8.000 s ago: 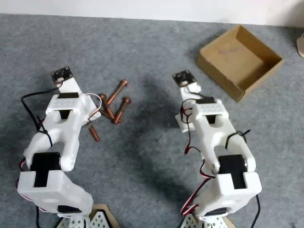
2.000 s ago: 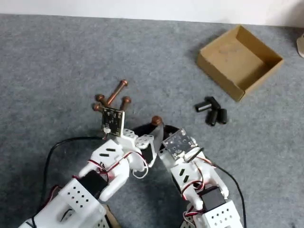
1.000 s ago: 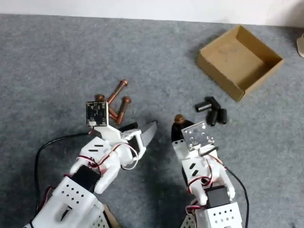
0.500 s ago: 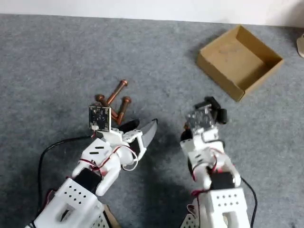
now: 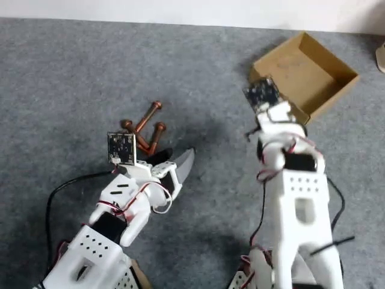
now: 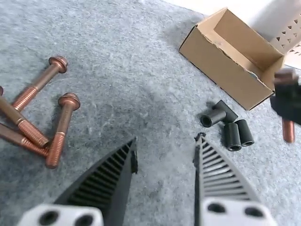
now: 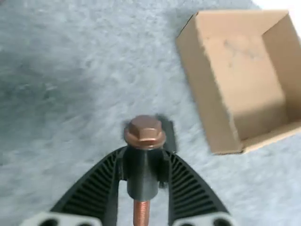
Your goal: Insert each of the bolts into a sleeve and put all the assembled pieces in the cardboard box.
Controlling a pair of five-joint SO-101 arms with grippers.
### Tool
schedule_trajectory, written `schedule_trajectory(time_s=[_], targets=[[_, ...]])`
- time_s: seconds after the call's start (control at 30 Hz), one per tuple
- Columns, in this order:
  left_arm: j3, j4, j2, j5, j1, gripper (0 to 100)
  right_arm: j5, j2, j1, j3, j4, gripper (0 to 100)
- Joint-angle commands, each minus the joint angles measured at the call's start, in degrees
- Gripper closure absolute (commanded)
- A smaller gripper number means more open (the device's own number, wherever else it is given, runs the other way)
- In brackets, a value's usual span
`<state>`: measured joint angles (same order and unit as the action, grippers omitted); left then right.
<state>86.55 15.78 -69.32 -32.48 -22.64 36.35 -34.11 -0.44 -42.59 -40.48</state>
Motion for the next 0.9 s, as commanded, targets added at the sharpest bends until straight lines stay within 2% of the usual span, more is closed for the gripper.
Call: schedule_trajectory(time_s=[0.0,0.17,0.5,0.63,0.87], targets=[[-0.6,-1.4,-0.3,0.4,0.5,81,5.5,5.8,2.0,10.2,0.1,99.5],[-0.6,-1.3,-0.3,0.4,0.5,81,10.7,17.9,3.7,21.7,0.1,99.5],[-0.3,-1.4,-0.3,2.5,0.4,81,11.3,45.3,6.0,53.1,-0.2,99.5],[-0.2,-1.4,-0.3,2.5,0.4,81,17.6,54.6,6.1,63.3,-0.2,99.5],[-0.1,-1.4,-0.3,2.6,0.4,81,20.6,68.0,7.2,76.7,-0.2,99.5]])
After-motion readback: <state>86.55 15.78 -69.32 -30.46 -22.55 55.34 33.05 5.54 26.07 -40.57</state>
